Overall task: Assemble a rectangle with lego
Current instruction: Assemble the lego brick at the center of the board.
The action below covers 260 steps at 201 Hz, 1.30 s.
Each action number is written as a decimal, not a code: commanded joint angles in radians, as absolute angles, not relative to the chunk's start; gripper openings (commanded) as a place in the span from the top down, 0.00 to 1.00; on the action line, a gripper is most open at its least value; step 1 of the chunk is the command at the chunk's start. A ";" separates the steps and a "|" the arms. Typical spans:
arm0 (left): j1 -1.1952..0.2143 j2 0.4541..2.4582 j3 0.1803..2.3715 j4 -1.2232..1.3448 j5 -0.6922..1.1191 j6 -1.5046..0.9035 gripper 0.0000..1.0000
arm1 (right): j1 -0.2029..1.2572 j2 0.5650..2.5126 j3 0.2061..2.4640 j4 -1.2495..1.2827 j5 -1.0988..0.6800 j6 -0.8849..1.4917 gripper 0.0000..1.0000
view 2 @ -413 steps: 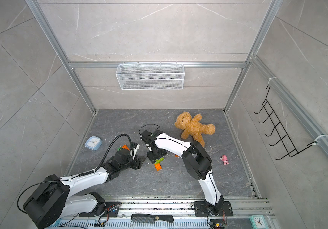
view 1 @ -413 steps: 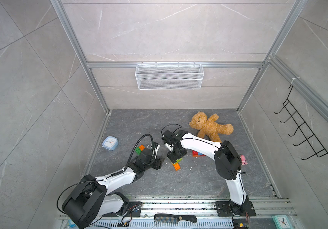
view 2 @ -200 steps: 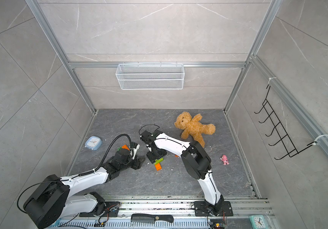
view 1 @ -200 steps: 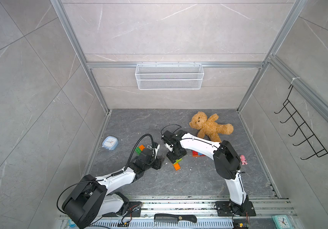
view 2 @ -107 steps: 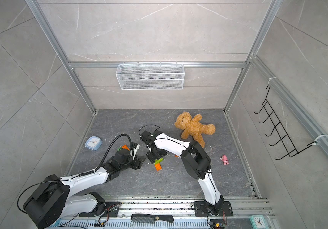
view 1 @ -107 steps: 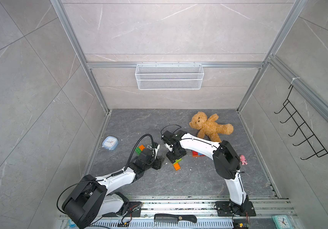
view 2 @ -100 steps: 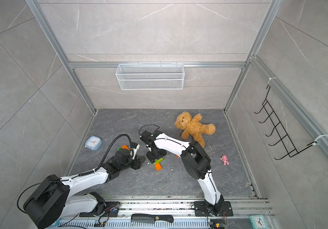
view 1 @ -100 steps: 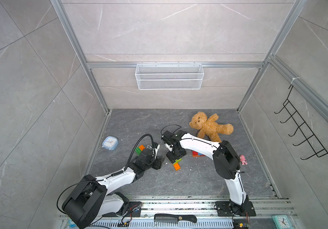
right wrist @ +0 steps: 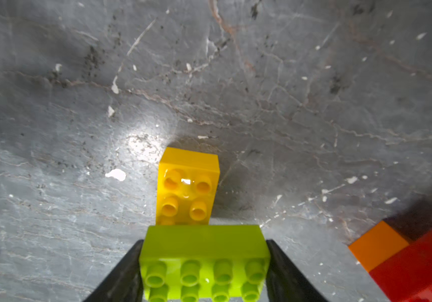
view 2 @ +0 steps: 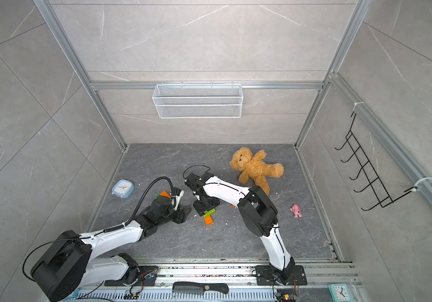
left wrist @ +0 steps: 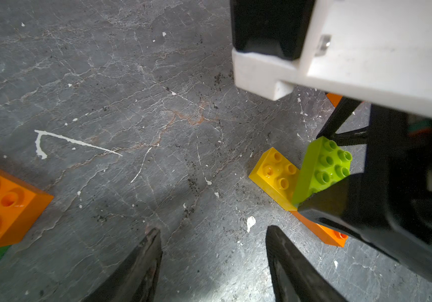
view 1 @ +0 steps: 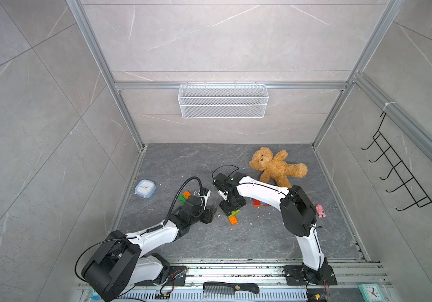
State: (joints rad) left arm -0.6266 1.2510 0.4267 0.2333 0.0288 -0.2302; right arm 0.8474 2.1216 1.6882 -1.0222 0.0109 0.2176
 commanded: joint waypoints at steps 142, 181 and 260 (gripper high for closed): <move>-0.627 1.196 0.413 0.256 -0.004 -0.209 0.35 | 0.877 2.194 1.584 -0.986 0.111 0.334 0.95; -0.627 1.174 0.410 0.244 -0.024 -0.217 0.35 | 0.881 2.267 1.596 -1.029 0.143 0.336 1.00; -0.626 1.133 0.403 0.213 -0.077 -0.239 0.35 | 0.898 2.372 1.604 -0.999 0.204 0.303 1.00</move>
